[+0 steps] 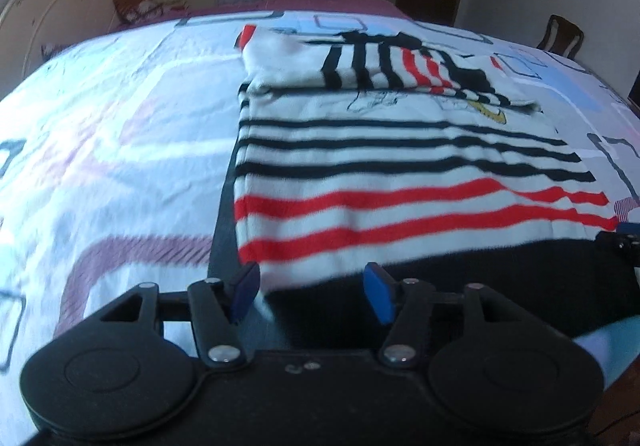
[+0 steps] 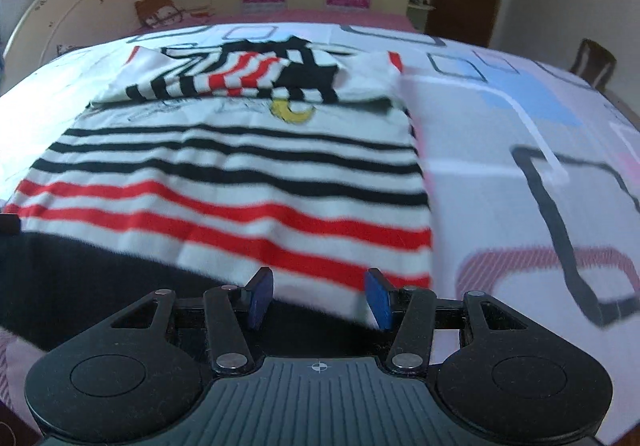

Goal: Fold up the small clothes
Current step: 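Move both open tools to the black hem of the sweater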

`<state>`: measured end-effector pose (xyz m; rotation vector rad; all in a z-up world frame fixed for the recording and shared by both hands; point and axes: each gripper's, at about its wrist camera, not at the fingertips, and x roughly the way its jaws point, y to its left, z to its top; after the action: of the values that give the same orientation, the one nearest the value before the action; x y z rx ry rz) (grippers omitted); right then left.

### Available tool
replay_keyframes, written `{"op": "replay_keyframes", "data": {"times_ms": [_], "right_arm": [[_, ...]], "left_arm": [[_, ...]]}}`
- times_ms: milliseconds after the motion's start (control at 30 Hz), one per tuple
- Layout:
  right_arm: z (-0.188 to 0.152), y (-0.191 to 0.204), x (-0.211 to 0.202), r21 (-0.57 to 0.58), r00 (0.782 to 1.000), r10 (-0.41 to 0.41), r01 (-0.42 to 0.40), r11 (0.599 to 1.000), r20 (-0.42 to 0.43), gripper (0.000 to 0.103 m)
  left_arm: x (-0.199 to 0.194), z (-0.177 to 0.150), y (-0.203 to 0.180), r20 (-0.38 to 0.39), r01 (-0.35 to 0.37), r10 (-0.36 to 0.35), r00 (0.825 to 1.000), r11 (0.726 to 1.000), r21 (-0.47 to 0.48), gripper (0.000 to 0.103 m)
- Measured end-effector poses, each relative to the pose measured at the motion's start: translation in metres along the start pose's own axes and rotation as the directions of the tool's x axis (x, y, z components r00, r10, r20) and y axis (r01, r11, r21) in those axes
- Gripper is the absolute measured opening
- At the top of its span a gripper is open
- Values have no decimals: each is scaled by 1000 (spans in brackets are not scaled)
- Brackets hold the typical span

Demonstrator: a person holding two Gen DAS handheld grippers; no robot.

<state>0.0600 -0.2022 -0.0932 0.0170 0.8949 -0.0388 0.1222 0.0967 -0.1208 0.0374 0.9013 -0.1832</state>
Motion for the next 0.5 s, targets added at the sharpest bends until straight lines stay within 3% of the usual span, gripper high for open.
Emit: {"op": "replay_keyframes", "data": {"times_ms": [500], "right_arm": [[-33,-21,-16,162,999,17,-8,987,-52,51]], "left_arm": [[-7,-29,12,-49,55,-60,997,993,-107,52]]}}
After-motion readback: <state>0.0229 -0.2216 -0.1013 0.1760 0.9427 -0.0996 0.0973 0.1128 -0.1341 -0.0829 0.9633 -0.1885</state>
